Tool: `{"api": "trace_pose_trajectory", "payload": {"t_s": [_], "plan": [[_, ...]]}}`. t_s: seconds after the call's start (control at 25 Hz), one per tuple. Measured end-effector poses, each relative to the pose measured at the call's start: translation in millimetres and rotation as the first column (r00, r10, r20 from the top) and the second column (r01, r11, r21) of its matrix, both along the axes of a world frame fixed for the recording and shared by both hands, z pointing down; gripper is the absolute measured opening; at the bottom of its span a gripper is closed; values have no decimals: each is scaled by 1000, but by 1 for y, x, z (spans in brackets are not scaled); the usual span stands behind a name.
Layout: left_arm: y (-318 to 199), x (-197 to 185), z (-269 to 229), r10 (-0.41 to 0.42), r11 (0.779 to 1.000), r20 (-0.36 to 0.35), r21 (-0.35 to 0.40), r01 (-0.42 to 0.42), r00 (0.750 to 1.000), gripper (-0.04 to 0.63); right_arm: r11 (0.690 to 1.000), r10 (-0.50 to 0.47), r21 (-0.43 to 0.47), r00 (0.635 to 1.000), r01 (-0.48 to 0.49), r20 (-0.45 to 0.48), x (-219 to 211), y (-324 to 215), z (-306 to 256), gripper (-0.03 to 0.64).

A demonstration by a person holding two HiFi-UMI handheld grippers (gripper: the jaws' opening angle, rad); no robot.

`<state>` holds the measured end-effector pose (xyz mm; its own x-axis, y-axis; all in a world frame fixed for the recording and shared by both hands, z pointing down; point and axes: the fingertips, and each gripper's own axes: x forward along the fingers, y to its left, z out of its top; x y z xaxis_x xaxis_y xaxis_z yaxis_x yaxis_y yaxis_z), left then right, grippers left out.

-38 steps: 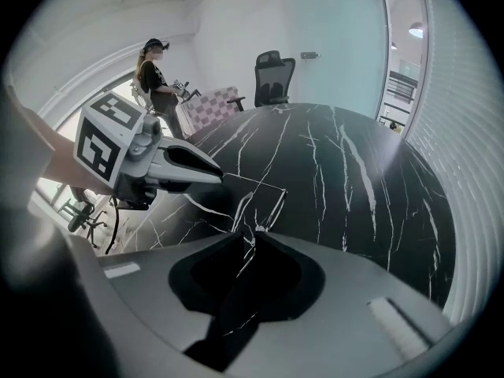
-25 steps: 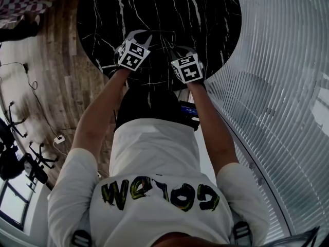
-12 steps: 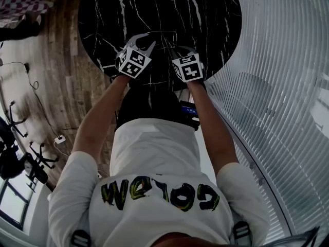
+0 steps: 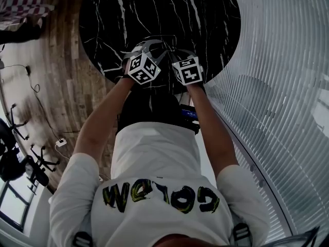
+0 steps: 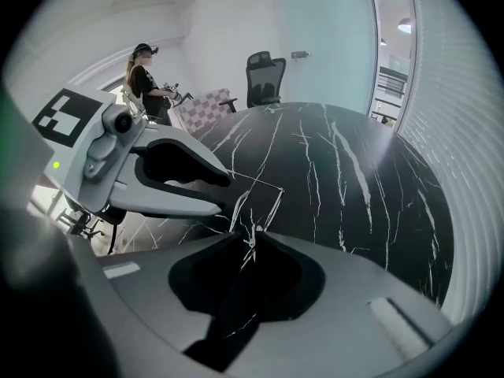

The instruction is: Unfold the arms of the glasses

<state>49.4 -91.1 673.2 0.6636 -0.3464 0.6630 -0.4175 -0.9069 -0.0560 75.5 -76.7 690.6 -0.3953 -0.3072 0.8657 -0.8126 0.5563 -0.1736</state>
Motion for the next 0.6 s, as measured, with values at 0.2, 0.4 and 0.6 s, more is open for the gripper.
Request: {"api": "trace_pose_trajectory", "payload": {"t_s": [0.2, 0.4, 0.6], "plan": [[2, 8, 7, 132, 990, 86, 43, -136, 988, 118, 1000, 3, 3, 1000, -3, -3, 2, -1, 0, 49], [6, 8, 17, 248, 959, 199, 89, -270, 948, 120, 1000, 2, 4, 1000, -2, -4, 2, -1, 1, 49], [8, 6, 23, 315, 928, 284, 108, -357, 905, 120, 1000, -6, 3, 1000, 6, -8, 0, -1, 1, 48]]}}
